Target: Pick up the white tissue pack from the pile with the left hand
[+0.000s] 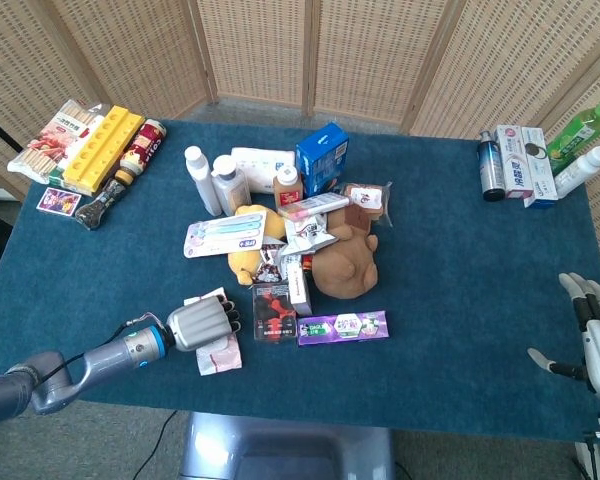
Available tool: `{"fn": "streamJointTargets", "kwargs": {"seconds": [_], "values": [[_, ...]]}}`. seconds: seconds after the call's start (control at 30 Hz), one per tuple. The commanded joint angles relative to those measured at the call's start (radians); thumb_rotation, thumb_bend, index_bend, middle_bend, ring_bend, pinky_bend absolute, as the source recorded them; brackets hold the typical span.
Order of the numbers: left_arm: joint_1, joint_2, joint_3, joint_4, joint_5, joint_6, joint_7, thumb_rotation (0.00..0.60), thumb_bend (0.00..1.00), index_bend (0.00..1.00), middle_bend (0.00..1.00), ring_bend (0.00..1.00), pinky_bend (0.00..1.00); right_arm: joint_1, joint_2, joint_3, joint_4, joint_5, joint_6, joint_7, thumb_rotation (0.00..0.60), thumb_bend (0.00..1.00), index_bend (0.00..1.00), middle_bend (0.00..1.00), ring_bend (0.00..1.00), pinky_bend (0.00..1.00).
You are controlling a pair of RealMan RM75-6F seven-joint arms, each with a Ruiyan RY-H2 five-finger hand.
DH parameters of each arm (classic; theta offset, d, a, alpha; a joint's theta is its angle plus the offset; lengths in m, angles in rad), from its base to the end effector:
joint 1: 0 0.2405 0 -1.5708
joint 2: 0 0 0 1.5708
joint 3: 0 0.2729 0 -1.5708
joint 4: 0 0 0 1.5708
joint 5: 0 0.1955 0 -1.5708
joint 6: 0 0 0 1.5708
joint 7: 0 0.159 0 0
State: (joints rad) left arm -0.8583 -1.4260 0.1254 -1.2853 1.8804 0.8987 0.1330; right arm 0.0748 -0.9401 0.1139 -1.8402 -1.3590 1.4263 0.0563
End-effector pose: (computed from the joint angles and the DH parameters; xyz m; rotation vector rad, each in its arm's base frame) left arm -0.1743 0.3255 -0.0160 -2.5588 -0.1159 -0.7032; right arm -0.3032 -0.2010 0.2241 1.2388 -1.0427 0.9319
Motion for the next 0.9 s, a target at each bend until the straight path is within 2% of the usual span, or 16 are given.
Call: {"fn": "streamJointTargets", "kwargs": {"seconds": [0.03,0.23,0.47,0.67,0.9], "values": [[0.004,0.0,-0.001,-0.001,0.001,0.023,0.012,0.6,0.0,0.65,0.67,0.6,0.63,0.0,0.0,0.0,0.001,0.0,0.0,0.001,0.6,0.0,0.0,0.0,0.0,0.0],[0.016,0.043,-0.004,-0.04,-0.012,0.071,0.008,0.6,0.0,0.66,0.68,0.6,0.64,0.0,0.0,-0.001,0.0,-0.003,0.0,-0.001,0.6,0.0,0.0,0.0,0.0,0.0],[0.049,0.167,-0.007,-0.149,-0.019,0.17,-0.004,0.6,0.0,0.66,0.67,0.6,0.63,0.002,-0.004,-0.003,-0.002,-0.004,-0.004,-0.014,0.6,0.0,0.0,0.0,0.0,0.0],[0.082,0.288,-0.057,-0.263,-0.078,0.252,-0.023,0.6,0.0,0.64,0.65,0.59,0.63,0.003,-0.009,-0.007,-0.006,-0.007,-0.005,-0.03,0.6,0.0,0.0,0.0,0.0,0.0],[0.092,0.383,-0.131,-0.322,-0.132,0.3,-0.03,0.6,0.0,0.64,0.64,0.59,0.62,0.003,-0.012,-0.008,-0.01,-0.007,-0.003,-0.039,0.6,0.0,0.0,0.0,0.0,0.0]]}}
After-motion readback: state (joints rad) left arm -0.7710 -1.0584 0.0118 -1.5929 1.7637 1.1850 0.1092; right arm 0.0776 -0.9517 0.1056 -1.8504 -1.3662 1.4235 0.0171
